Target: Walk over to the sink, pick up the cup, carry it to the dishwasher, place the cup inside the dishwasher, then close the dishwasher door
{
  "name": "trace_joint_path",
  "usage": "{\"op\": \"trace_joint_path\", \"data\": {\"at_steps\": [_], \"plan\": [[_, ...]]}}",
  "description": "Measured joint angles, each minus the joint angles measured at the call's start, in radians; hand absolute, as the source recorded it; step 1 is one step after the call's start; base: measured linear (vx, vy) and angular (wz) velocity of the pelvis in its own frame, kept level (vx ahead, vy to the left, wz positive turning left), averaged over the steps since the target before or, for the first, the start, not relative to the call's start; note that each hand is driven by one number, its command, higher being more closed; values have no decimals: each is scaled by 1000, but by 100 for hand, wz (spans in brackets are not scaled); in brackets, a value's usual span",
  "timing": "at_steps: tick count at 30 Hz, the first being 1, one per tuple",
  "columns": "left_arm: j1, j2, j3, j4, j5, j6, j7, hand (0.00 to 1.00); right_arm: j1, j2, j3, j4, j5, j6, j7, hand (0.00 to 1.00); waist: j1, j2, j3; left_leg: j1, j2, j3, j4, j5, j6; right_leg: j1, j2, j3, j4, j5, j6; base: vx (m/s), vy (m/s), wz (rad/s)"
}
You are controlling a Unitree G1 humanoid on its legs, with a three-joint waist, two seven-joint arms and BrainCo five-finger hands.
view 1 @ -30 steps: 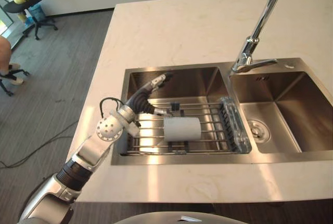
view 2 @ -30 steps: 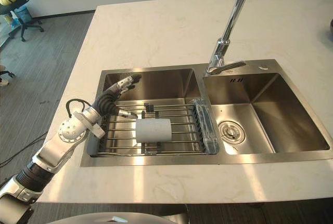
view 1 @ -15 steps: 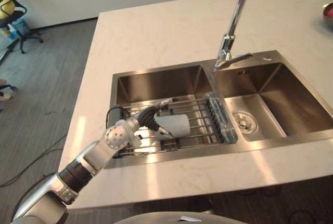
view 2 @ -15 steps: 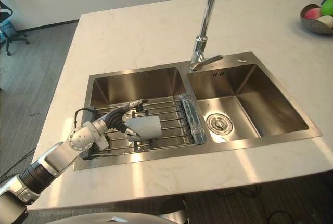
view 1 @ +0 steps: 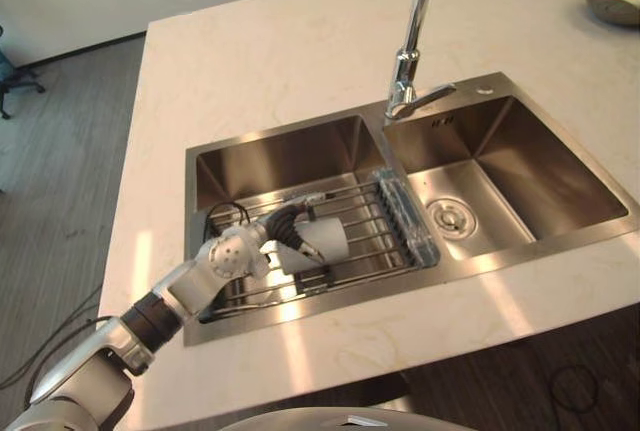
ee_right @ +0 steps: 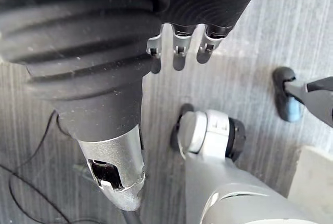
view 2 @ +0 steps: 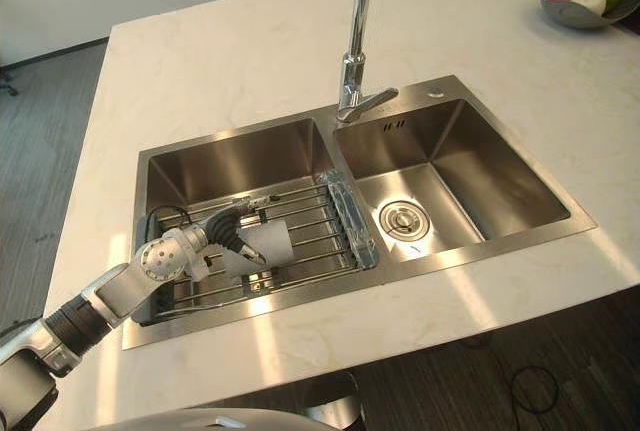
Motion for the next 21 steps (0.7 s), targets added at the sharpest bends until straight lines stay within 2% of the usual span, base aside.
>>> {"op": "trace_joint_path", "data": {"at_steps": [6,9,12,21], "plan": [[-17,1,-8,49,25,1,-8,0,-1,3,15,0,-12,1,1,0,-17,7,3,0,0,12,0,-1,-2,-6,0,4,0,1,-1,-40,-24,-4],[-34,6,-45,52,26,6,-49,0,-1,1,15,0,-22,1,1,0,-18,11,6,-4,0,17,1,-1,-2,-13,0,10,0,4,-1,-59,-29,-5],[-54,7,-67,55,30,29,-90,0,0,-1,14,-1,-22,0,1,0,-22,26,13,-3,0,20,1,-1,-2,-13,0,12,0,5,-1,-52,-30,-2],[-76,6,-83,54,47,81,-131,0,0,-3,17,-3,-21,-4,3,0,-26,46,18,-4,0,19,1,-1,-3,-13,-1,11,0,5,-1,-43,-29,0]]}}
